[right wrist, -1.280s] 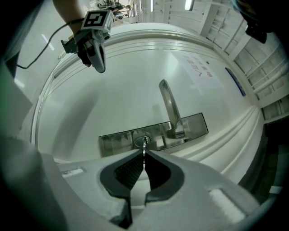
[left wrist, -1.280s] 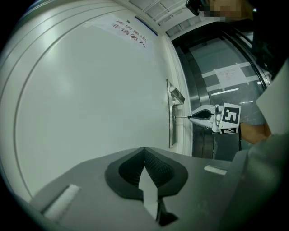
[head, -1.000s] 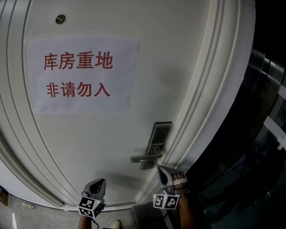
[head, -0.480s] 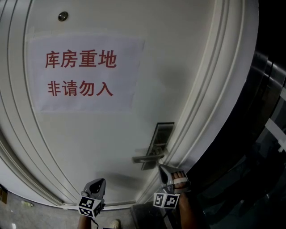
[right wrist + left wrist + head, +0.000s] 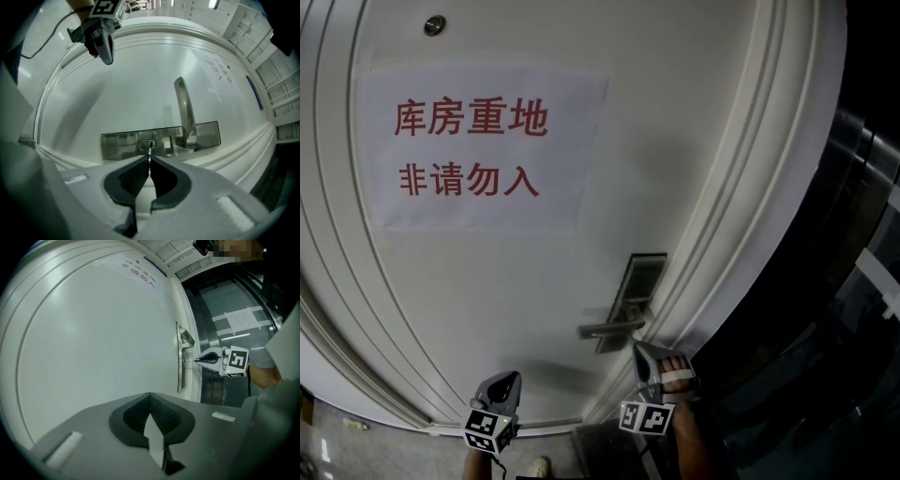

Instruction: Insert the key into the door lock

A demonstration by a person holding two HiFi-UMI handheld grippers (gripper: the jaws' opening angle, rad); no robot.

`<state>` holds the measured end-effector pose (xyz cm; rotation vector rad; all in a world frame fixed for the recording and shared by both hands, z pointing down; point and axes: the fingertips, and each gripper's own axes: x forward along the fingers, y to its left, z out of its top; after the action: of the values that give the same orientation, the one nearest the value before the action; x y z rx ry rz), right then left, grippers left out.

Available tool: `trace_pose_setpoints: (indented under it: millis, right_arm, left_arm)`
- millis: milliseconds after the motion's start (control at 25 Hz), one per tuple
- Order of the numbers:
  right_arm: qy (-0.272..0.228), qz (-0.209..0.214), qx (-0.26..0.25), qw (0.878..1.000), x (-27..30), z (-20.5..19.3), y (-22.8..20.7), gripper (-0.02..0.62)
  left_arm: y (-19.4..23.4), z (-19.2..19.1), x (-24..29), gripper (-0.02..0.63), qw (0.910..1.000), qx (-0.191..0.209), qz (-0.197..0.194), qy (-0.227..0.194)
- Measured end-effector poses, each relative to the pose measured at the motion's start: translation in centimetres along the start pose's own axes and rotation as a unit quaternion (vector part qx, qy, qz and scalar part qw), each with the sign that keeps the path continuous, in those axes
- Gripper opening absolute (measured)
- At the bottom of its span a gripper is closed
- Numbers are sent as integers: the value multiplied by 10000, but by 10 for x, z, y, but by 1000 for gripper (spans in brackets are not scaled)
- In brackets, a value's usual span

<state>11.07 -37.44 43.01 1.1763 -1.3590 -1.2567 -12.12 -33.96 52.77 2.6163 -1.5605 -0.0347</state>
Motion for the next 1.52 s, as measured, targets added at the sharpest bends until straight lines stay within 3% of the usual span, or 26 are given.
trace_pose_setpoints:
  millis: [440,1520]
  right_arm:
    - [269,148,230,9993,1,0,-2,11]
    - [579,101,-92,9982,8,8,-3,11]
  left_arm:
    - [4,-2,-4,2,10000,-52,44,-16]
    - [13,-2,-4,2,9998,-164,23,-93]
